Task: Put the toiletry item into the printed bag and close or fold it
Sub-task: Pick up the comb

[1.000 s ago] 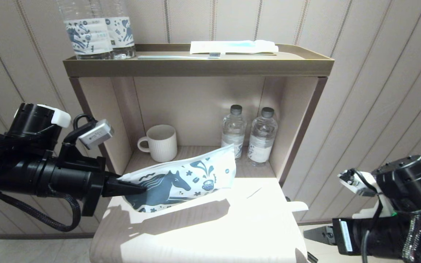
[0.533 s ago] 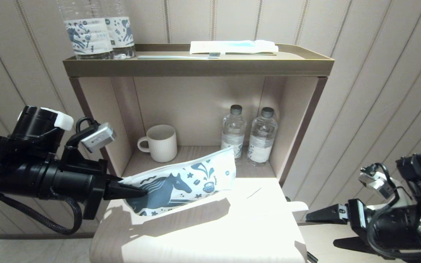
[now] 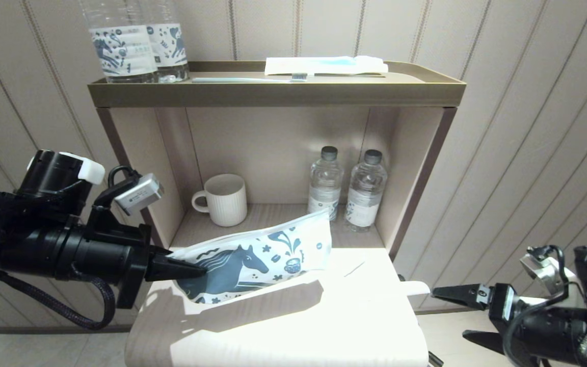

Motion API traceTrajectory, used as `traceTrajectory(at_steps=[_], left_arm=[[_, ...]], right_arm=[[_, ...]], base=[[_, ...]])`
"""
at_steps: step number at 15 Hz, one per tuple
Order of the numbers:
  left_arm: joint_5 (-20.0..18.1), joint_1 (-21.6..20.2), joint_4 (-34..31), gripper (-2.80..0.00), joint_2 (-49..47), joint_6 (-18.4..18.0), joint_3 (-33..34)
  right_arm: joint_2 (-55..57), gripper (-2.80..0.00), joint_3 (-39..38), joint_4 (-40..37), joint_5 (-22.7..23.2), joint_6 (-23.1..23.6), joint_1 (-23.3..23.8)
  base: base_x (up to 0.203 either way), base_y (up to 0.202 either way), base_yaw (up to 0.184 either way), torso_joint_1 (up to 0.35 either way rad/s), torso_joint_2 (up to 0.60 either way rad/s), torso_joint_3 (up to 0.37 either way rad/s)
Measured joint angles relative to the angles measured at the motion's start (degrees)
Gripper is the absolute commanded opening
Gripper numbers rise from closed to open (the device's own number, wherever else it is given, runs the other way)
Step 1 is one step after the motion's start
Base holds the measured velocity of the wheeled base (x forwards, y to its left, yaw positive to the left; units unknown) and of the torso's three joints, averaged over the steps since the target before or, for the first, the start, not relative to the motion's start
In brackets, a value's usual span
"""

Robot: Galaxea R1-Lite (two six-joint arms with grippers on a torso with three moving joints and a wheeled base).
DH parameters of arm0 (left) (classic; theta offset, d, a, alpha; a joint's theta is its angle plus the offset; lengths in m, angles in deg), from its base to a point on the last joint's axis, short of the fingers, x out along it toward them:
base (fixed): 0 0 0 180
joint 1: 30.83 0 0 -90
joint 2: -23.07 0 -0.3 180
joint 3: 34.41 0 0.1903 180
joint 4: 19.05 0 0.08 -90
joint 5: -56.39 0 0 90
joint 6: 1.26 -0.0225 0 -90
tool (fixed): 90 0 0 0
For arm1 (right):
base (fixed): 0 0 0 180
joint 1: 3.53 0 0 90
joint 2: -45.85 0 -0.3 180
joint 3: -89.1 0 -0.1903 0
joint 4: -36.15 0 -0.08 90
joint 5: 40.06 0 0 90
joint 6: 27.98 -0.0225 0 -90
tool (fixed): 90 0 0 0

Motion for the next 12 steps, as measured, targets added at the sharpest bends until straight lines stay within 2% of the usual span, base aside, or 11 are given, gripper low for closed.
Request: traceTrajectory(at_steps=[6, 10, 12], left_arm=[[-0.2, 0.1, 0.0, -2.80, -0.4, 0.1, 0.2], [-0.3, 0.1, 0.7, -2.80, -0.7, 0.1, 0.2], [-0.3, 0.0, 1.4, -2.80, -1.0, 0.1, 0.5]], right_arm=[[4.3, 0.00, -10.1, 22.1, -0.5, -1.0, -0.3], [9.1, 0.00, -12.1, 31.2, -0.8, -2.0, -0.8], [10.6, 0.00, -12.6, 33.2, -0.9, -2.2, -1.2]], base=[[0.000, 0.000, 0.000, 0.000, 0.00, 0.000], [0.000, 0.000, 0.000, 0.000, 0.00, 0.000], [0.000, 0.000, 0.000, 0.000, 0.00, 0.000]])
